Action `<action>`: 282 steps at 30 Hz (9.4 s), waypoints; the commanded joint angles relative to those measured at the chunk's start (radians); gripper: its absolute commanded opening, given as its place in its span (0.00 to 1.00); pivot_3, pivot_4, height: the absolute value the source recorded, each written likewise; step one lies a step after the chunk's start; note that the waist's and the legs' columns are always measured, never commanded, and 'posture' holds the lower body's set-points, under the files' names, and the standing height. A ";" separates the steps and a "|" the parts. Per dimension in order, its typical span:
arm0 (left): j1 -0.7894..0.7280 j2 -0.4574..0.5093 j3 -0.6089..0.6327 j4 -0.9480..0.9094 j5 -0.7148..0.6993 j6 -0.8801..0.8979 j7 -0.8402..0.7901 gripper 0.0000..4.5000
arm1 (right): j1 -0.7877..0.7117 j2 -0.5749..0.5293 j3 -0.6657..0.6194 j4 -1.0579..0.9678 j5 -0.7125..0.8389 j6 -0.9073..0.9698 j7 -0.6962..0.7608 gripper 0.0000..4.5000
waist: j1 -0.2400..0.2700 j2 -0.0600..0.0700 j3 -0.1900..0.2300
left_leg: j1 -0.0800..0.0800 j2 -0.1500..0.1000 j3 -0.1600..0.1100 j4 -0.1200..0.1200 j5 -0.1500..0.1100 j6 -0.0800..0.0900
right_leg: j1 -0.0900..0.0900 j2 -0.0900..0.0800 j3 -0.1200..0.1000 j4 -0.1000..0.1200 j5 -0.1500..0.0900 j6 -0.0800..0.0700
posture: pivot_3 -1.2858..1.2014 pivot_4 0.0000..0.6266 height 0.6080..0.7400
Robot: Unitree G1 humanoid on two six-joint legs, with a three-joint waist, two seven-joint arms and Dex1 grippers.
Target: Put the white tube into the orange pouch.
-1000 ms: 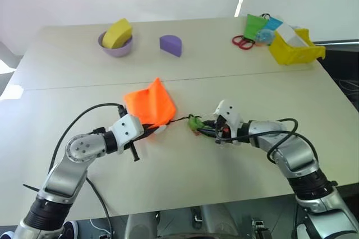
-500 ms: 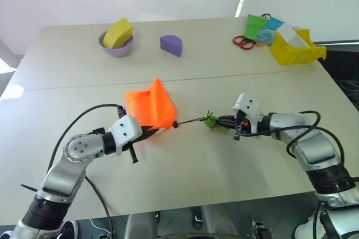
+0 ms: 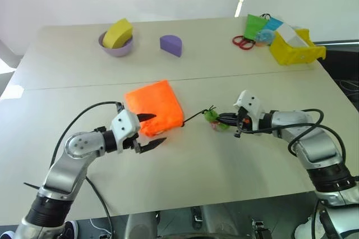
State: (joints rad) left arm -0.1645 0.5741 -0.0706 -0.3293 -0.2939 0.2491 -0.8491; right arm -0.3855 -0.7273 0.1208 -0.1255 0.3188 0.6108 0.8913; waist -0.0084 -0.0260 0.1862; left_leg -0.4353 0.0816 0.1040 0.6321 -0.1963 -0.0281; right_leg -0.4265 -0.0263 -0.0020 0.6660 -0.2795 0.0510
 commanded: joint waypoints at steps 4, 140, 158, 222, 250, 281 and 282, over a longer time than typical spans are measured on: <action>-0.142 -0.074 -0.113 -0.020 0.068 0.018 0.055 0.85 | 0.022 -0.024 -0.009 -0.033 -0.018 0.026 -0.005 0.00 | -0.003 0.000 0.000 | 0.000 -0.003 0.000 0.000 0.000 0.000 | 0.001 0.000 0.000 0.000 0.002 0.003 | 0.52 0.24 0.96; -0.734 -0.186 -0.259 0.696 0.192 -0.045 -0.539 0.01 | 0.068 -0.013 -0.002 -0.097 -0.024 0.067 -0.016 0.00 | -0.006 0.000 -0.001 | -0.008 -0.003 0.000 0.019 -0.004 0.008 | 0.000 0.002 0.000 0.003 0.006 0.010 | 0.52 0.24 0.96; -0.698 -0.153 -0.368 0.753 0.365 -0.237 -0.469 0.01 | 0.076 -0.004 -0.002 -0.101 -0.031 0.069 -0.020 0.00 | -0.004 0.001 -0.001 | -0.008 -0.003 0.000 0.020 -0.004 0.008 | 0.000 0.001 0.000 0.004 0.006 0.008 | 0.52 0.24 0.96; -0.804 -0.227 -0.403 0.882 0.441 -0.181 -0.546 0.35 | 0.082 0.016 0.004 -0.120 -0.042 0.067 -0.034 0.00 | -0.006 0.001 -0.001 | -0.008 -0.003 -0.001 0.020 -0.004 0.008 | 0.000 0.002 0.000 0.003 0.005 0.007 | 0.52 0.24 0.96; -0.780 -0.211 -0.417 0.845 0.449 -0.204 -0.568 0.09 | 0.067 0.015 0.000 -0.107 -0.047 0.059 -0.043 0.00 | -0.006 0.001 -0.001 | -0.008 -0.003 -0.001 0.020 -0.004 0.008 | 0.000 0.002 0.000 0.003 0.006 0.007 | 0.52 0.24 0.96; -0.557 0.200 -0.345 0.421 0.307 -0.171 -0.744 0.09 | -0.049 -0.045 -0.054 0.222 -0.239 -0.164 -0.170 0.00 | -0.005 0.001 -0.001 | -0.008 -0.003 0.000 0.020 -0.004 0.008 | 0.000 0.001 0.000 0.003 0.005 0.007 | 0.52 0.24 0.96; -0.546 0.216 -0.342 0.411 0.301 -0.171 -0.747 0.09 | -0.052 -0.046 -0.053 0.231 -0.245 -0.171 -0.173 0.00 | -0.005 0.001 -0.001 | -0.008 -0.003 0.000 0.020 -0.004 0.008 | 0.000 0.001 0.000 0.004 0.005 0.007 | 0.52 0.24 0.96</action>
State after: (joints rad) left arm -0.7357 0.7325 -0.4364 0.1000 0.0100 0.0747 -1.5420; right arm -0.4195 -0.7321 0.1195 0.0495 0.1410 0.4377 0.7898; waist -0.0137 -0.0251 0.1852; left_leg -0.4430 0.0789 0.1043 0.6516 -0.2004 -0.0198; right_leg -0.4267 -0.0249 -0.0016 0.6695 -0.2741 0.0578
